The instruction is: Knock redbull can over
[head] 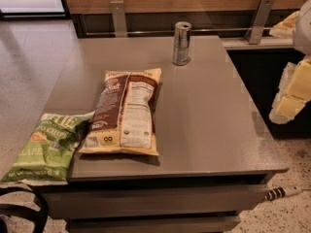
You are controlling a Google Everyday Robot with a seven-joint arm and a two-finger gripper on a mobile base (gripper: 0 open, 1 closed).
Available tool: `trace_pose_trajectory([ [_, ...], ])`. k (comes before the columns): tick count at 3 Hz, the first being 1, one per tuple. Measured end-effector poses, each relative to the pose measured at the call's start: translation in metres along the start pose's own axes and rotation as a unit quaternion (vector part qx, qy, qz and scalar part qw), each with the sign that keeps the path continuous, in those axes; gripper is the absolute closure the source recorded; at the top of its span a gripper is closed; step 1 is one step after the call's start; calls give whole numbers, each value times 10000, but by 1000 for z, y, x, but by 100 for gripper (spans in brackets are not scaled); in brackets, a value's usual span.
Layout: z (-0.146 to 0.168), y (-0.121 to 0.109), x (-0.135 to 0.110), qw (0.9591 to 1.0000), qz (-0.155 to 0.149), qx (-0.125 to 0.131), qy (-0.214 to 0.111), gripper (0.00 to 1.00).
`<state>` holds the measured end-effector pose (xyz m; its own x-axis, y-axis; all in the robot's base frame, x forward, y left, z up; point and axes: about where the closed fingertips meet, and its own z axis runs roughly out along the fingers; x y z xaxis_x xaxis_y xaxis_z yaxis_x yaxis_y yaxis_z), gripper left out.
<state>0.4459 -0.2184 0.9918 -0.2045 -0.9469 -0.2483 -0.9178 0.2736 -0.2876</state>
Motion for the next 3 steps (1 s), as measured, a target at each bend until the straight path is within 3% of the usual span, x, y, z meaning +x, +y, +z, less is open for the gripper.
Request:
trace_pose_trajectory([
  [1, -5, -46, 27, 9947, 327, 356, -908, 0],
  [2, -10, -82, 27, 9770, 639, 725, -1903, 0],
  [3, -6, -117, 17, 9489, 814, 976, -2887, 0],
])
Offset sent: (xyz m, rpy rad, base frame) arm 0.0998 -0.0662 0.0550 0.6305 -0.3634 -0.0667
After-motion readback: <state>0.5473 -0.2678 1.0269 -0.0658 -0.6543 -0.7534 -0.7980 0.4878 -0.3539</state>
